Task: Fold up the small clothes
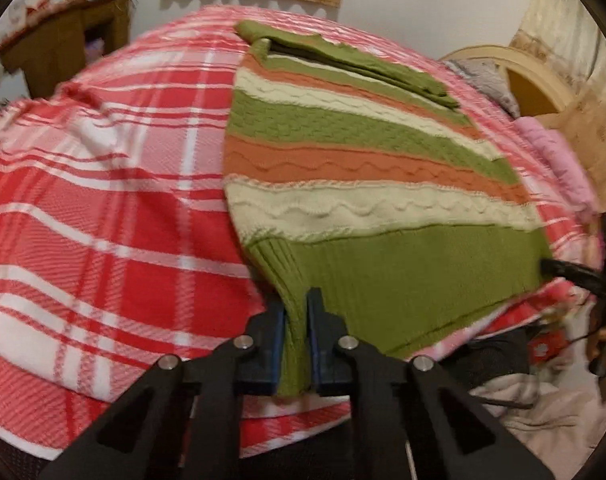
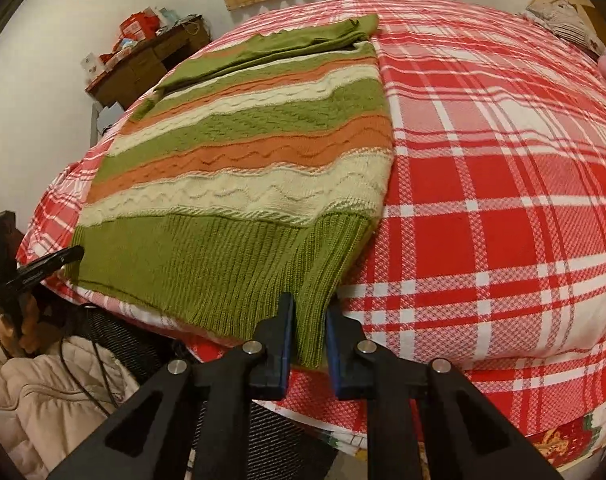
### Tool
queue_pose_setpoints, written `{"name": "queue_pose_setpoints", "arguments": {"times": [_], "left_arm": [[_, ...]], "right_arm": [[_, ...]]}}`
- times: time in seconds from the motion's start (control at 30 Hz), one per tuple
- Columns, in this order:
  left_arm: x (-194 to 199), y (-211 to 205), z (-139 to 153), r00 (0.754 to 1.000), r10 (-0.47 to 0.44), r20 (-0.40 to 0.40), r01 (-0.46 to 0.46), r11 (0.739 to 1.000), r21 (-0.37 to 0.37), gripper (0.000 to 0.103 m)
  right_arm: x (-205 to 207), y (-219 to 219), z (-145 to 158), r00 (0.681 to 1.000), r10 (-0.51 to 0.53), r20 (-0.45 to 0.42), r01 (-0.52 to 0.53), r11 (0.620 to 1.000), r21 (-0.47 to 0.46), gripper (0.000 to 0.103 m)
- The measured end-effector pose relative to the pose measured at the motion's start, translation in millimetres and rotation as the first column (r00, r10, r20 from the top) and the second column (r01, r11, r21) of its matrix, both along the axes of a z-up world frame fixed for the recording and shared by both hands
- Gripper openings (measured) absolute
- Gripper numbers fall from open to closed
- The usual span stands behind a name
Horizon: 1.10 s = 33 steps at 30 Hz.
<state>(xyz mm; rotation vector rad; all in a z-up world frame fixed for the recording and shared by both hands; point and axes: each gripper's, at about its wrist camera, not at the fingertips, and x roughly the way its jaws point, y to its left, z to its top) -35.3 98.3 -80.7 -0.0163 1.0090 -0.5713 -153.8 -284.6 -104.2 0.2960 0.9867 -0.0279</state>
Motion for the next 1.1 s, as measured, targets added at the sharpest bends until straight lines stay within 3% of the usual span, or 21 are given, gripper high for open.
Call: {"name": "queue_pose_setpoints", "arguments": {"times": [0.1,0.3,0.4,0.47,0.63,0.73,0.8,0.87,0.97,1.1], "left_arm": [[5,-2,11,1.000,-0.003,0.004,0.003,1.000,-0.027,0.011],[33,-25,53,0.992,-0.051,0.119,0.056,0.998,-0.037,0.010],[65,-32,72,0.987,-0.051,0.150,0.063,0.995,-0.076,0.011],[89,-37,82,0.984,-0.022,0.179,0.032,0.998,-0.050,0.010],[119,-20,110,0.971,0.029,0.236,-0.011,0.997,-0.079,0.011],[120,-7,114,0.958,0.037,0.284,-0.028,0.999,-0.035,0.019],[120,5,110,0.957,0.040,0.288,-0.037,0.999,-0.017,0.034],[116,18,102,0.958,0.041,0.282,-0.039,0.999,-0.016,0.056],[108,23,88,0.965,-0.003,0.263,0.008,1.000,-0.016,0.069],[103,13,68,0.979,-0.090,0.184,0.103,0.993,-0.062,0.078]], "right_arm": [[2,-1,13,0.999,0.033,0.022,-0.035,0.997,0.076,0.009],[35,-10,59,0.987,0.059,0.148,-0.089,0.974,0.208,0.008],[69,-16,81,0.977,0.070,0.204,-0.115,0.969,0.218,0.008],[91,-22,88,0.974,0.059,0.219,-0.107,0.971,0.214,0.008],[163,-54,79,0.980,-0.049,0.195,0.006,0.976,0.216,0.007],[189,-74,59,0.980,-0.127,0.150,0.093,0.972,0.215,0.006],[203,-91,40,0.975,-0.194,0.112,0.164,0.958,0.236,0.003],[207,-99,29,0.967,-0.237,0.091,0.214,0.955,0.206,0.000],[209,-107,14,0.964,-0.255,0.072,0.233,0.946,0.224,0.000],[195,-102,22,0.961,-0.243,0.131,0.208,0.950,0.233,0.000]]}}
